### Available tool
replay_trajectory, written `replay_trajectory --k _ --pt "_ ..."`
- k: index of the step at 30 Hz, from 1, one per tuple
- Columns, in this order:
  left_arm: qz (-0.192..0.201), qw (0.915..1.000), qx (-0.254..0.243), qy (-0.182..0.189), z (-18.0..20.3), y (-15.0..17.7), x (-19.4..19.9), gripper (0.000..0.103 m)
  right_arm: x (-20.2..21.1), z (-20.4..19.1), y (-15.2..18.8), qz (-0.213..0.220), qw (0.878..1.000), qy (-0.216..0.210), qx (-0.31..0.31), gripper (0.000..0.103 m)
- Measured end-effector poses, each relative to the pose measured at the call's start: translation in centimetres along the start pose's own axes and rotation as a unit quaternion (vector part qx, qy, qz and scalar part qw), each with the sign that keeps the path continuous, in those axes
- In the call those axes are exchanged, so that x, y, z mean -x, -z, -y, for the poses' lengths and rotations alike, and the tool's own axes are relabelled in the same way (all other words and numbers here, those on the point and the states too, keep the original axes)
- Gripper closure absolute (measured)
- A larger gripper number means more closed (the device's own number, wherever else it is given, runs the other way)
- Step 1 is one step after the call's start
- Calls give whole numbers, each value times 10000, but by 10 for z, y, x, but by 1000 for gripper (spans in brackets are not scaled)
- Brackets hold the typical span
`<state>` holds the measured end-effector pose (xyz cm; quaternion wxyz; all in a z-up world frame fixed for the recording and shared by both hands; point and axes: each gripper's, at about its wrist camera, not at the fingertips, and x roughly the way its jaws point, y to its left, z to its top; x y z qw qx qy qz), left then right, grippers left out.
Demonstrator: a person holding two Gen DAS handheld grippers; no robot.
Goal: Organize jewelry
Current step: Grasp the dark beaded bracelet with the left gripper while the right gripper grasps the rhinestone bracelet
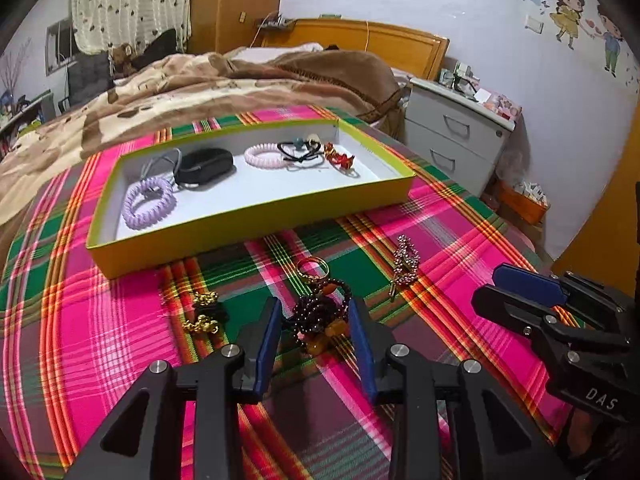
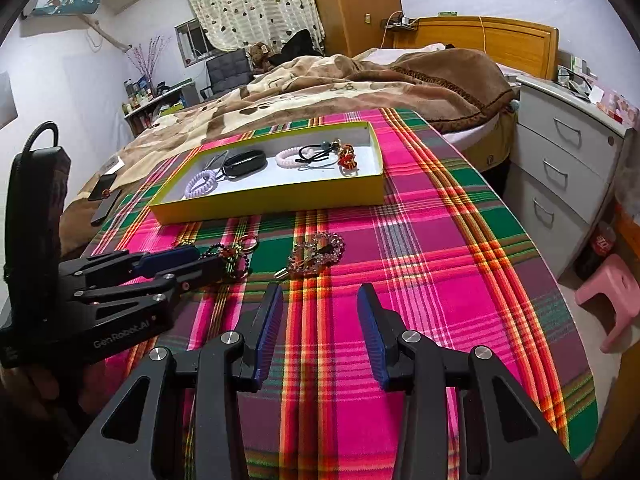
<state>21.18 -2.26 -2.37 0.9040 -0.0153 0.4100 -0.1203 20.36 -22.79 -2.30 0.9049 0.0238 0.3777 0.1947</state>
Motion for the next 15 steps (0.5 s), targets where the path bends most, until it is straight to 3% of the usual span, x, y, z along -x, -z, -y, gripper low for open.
replay_trajectory --k 4,6,15 --pt "-145 9998 110 64 -3 1 -7 73 -7 0 -2 -78 9999 -50 -66 63" --pt "-112 9998 165 77 -5 1 -5 79 -11 0 -5 -125 9998 -85 -121 63" --pt "191 9990 391 62 -15 11 18 84 -34 -3 -18 -341 9982 -222 -446 63"
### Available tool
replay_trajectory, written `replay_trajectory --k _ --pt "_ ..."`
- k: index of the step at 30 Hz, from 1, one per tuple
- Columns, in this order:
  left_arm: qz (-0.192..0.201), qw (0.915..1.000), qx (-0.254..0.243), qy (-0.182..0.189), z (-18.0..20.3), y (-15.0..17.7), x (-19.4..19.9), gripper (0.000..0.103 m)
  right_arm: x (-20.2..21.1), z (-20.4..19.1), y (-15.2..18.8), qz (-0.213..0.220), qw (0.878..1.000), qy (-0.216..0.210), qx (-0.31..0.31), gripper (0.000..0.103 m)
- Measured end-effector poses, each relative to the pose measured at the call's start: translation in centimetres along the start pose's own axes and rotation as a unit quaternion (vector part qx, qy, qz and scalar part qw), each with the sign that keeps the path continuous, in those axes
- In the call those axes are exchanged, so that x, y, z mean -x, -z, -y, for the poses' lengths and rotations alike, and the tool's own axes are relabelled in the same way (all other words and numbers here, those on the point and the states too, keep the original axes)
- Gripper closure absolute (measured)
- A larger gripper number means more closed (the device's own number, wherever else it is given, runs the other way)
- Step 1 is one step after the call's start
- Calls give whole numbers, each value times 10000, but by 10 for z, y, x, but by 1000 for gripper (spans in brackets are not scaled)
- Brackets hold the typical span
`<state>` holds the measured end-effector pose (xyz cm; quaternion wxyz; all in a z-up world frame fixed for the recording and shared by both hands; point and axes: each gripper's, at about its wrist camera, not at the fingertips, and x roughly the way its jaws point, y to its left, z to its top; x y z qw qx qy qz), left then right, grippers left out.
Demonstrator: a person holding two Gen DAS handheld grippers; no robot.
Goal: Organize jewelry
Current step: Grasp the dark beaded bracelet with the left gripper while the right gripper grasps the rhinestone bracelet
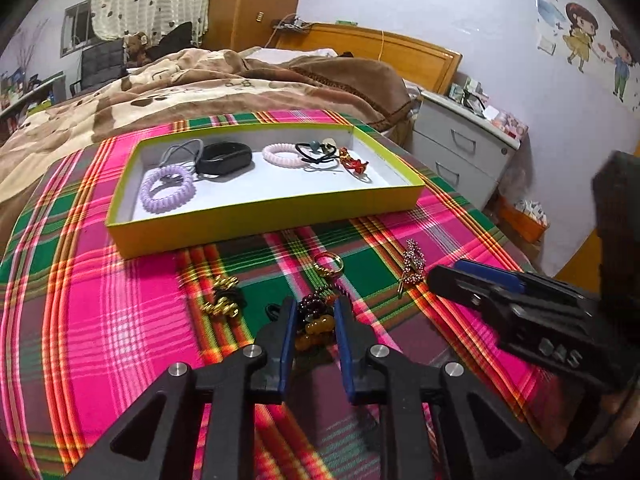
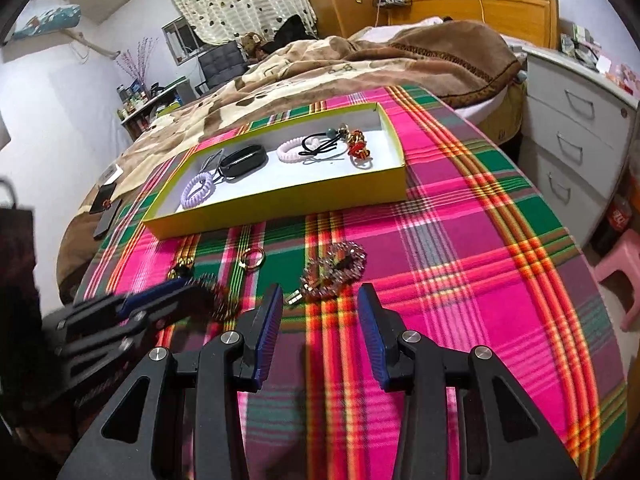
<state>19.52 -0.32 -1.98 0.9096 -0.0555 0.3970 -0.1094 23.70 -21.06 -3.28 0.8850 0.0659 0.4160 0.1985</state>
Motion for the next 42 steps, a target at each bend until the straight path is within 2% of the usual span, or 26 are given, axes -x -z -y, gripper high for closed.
replay_trajectory --k 2,3,5,15,20,21,23,25,30,33,42 --pt "42 10000 90 5 -5 2 5 86 -7 -2 -3 -71 10000 25 -65 63" --pt "71 9999 137 -2 -8 3 8 92 -10 -2 -4 -113 9999 50 -95 63" --pt "123 9997 185 -30 -12 4 12 95 -17 -3 -6 -187 9996 88 -185 63" --pt "101 9996 249 63 -19 6 14 95 -31 -11 -14 -308 9978 585 81 63" --pt "27 9995 315 57 -21 5 12 94 -31 -8 -15 -375 9972 618 204 64" --pt "14 9996 271 28 -19 5 11 93 -31 -8 -14 -389 9969 642 241 66" --pt "-2 9998 196 -6 -17 5 11 90 -30 -7 -14 -409 9958 757 303 78" --pt "-17 9999 141 -4 -15 5 10 86 -28 -3 -13 -425 9961 709 299 79" --pt "-29 9998 177 127 -13 5 10 69 -24 -1 -10 -436 9963 610 408 79" --pt "-83 9997 152 195 -11 4 7 68 -21 0 -8 -433 9965 557 456 80" --pt "-379 9992 -157 -8 1 2 -13 59 -16 5 -5 -424 9974 424 406 80"
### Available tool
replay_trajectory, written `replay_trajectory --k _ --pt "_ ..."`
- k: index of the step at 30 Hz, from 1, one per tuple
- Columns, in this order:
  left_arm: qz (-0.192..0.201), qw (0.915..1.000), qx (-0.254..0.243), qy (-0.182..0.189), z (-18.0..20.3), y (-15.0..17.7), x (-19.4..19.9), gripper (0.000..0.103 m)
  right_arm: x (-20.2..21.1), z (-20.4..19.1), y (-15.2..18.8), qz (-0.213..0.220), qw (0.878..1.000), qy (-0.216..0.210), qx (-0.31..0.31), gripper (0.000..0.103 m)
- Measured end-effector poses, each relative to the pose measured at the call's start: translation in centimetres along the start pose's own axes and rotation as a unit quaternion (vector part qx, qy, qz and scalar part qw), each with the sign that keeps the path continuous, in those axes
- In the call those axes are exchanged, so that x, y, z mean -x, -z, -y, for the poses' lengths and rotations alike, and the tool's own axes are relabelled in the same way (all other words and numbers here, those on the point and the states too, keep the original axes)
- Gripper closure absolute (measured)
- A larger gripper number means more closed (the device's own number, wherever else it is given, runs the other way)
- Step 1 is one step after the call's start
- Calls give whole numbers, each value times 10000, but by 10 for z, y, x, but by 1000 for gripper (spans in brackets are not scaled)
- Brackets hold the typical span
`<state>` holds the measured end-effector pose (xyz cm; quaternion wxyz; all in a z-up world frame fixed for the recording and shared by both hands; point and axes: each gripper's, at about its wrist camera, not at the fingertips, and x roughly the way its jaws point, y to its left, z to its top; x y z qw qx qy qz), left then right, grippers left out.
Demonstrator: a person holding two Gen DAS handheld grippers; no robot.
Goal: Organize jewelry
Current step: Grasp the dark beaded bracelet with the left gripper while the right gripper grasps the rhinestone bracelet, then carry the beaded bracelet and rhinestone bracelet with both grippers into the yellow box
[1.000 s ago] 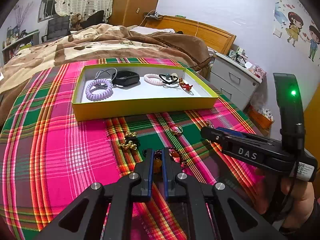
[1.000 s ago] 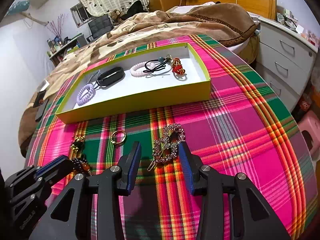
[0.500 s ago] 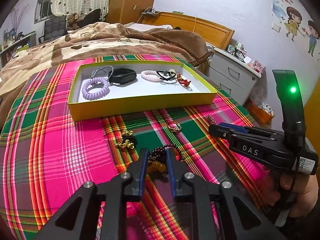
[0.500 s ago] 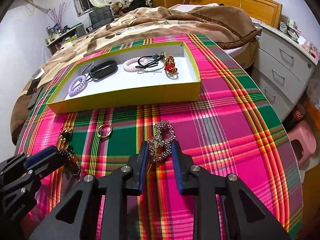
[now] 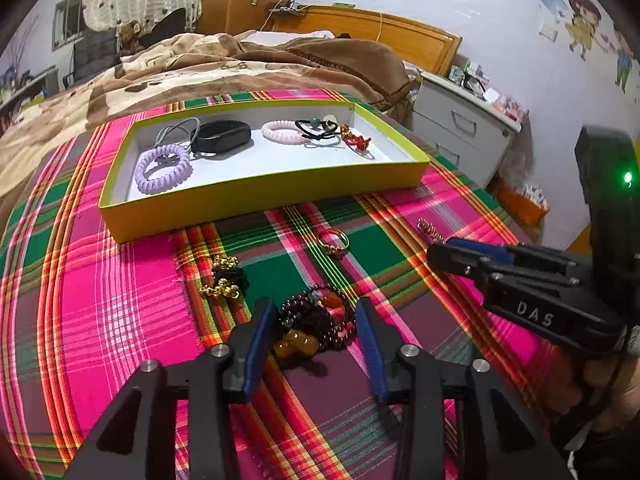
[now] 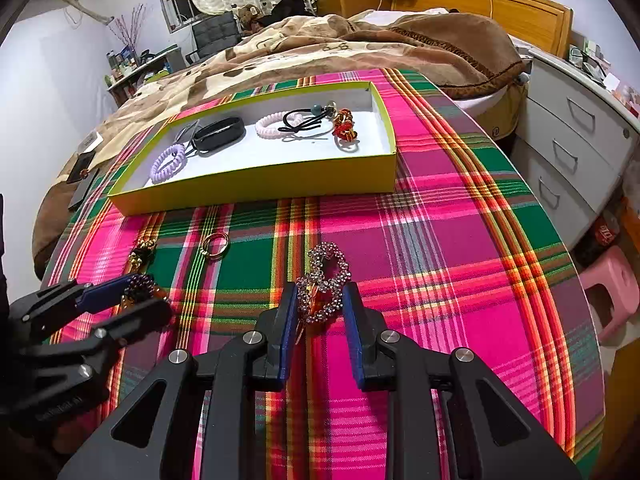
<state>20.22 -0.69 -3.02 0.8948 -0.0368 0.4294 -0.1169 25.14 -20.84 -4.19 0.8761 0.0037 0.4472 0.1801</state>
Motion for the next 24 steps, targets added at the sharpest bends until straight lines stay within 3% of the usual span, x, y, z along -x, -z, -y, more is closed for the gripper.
replay_trajectory --k 4,6,8,24 --pt "-22 10000 82 -40 0 3 1 60 2 0 2 3 10000 -26 2 80" --pt "-11 9998 115 -143 -2 4 2 76 3 0 3 7 10000 -56 0 80" --pt "-8 9998 118 -179 -2 6 4 80 5 0 5 15 10000 -90 3 81" --pt "471 9986 249 -11 -2 6 40 81 31 -2 10 295 9986 -427 -60 81"
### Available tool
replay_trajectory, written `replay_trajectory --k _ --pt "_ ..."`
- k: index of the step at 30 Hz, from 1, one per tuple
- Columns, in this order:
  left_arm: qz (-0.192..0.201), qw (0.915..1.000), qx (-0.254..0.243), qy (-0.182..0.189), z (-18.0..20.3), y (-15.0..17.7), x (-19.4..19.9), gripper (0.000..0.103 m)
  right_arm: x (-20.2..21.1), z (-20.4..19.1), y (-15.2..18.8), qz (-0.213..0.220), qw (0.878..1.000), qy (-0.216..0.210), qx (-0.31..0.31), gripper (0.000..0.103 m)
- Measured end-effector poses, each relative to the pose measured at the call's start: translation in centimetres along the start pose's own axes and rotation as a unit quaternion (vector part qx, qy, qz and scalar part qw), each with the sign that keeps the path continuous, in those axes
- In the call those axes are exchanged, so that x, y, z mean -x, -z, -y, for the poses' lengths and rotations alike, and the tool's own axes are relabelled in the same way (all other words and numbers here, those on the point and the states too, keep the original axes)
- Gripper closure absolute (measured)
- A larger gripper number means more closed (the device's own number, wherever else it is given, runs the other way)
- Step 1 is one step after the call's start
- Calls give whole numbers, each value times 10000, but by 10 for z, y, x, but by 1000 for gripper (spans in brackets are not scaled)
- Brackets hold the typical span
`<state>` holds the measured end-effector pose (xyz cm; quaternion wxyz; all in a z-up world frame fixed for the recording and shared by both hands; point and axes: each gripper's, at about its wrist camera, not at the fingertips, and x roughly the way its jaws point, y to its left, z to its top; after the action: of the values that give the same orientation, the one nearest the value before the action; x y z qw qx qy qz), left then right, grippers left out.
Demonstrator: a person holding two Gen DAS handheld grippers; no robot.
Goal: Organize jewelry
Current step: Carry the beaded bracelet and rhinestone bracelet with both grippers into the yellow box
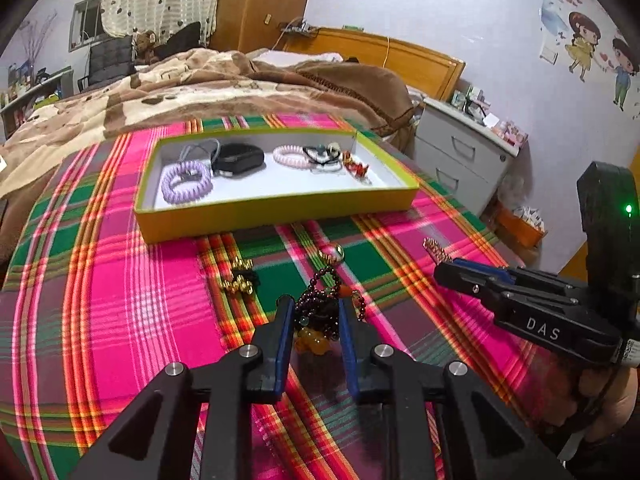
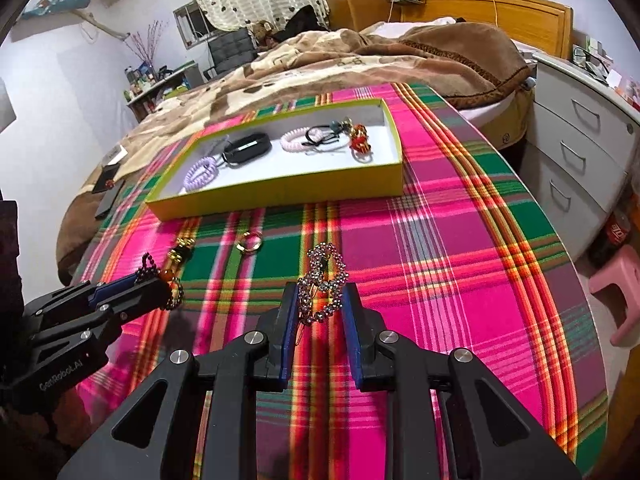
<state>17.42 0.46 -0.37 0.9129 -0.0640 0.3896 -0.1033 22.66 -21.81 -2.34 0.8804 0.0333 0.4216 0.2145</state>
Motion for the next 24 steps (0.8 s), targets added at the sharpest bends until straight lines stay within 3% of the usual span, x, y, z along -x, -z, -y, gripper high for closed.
replay_trajectory --k 13,24 --pt "448 9988 -132 -172 -13 -38 14 81 12 -5 -29 318 9994 -9 159 81" --pt "557 9973 -192 -438 -40 -78 -8 81 -5 0 -70 469 9982 66 371 81"
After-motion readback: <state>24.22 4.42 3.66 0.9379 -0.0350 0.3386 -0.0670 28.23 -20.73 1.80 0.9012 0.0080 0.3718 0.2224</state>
